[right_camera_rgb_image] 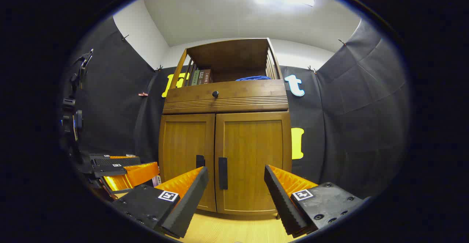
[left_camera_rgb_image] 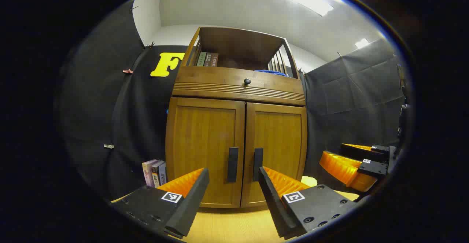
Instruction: Open the right door of the double-door shoe cabinet with the right hand, and open the left door with the left hand.
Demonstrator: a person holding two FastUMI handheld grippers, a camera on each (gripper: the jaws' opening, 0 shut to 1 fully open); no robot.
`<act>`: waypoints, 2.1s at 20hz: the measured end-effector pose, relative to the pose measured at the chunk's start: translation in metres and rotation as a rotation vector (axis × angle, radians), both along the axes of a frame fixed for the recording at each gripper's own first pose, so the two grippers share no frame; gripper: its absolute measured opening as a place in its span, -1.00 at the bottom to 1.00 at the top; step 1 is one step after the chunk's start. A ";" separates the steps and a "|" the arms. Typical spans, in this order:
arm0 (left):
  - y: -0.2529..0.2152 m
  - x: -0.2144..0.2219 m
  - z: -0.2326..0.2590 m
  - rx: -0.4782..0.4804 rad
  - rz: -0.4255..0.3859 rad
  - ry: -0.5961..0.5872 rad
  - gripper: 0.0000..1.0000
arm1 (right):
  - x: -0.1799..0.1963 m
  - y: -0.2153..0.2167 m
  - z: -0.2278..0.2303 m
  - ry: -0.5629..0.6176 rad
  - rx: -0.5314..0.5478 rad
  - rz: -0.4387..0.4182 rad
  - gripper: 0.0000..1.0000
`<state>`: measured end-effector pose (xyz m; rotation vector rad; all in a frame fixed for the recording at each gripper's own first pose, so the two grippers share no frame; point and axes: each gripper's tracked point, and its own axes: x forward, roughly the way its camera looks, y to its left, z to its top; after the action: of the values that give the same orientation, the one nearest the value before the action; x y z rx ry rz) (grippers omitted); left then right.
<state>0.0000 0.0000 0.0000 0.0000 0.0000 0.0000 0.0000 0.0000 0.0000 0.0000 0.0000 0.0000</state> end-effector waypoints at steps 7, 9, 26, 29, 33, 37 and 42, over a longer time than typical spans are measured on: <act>0.008 0.001 0.013 -0.008 0.024 -0.035 0.70 | -0.002 0.004 -0.001 0.006 -0.003 0.017 0.94; 0.009 0.000 0.014 -0.010 0.028 -0.037 0.69 | -0.002 0.003 -0.002 0.012 -0.001 0.024 0.93; 0.020 -0.008 0.011 -0.012 0.040 -0.030 0.70 | 0.019 0.011 -0.012 0.014 -0.011 0.030 0.94; 0.025 -0.009 0.010 -0.011 0.041 -0.030 0.70 | 0.039 0.021 -0.018 0.030 -0.021 0.044 0.94; 0.027 -0.011 0.003 -0.003 0.022 -0.021 0.70 | 0.059 0.045 -0.032 0.018 -0.027 0.091 0.94; 0.033 -0.015 -0.005 0.016 0.009 -0.006 0.68 | 0.095 0.050 -0.050 0.013 -0.056 0.083 0.94; 0.051 -0.020 -0.007 0.023 0.028 0.003 0.62 | 0.149 0.046 -0.082 0.044 -0.039 0.045 0.94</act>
<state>-0.0197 0.0514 -0.0073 0.0230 0.0033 0.0283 0.1485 0.0456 -0.0817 -0.0394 0.0439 0.0455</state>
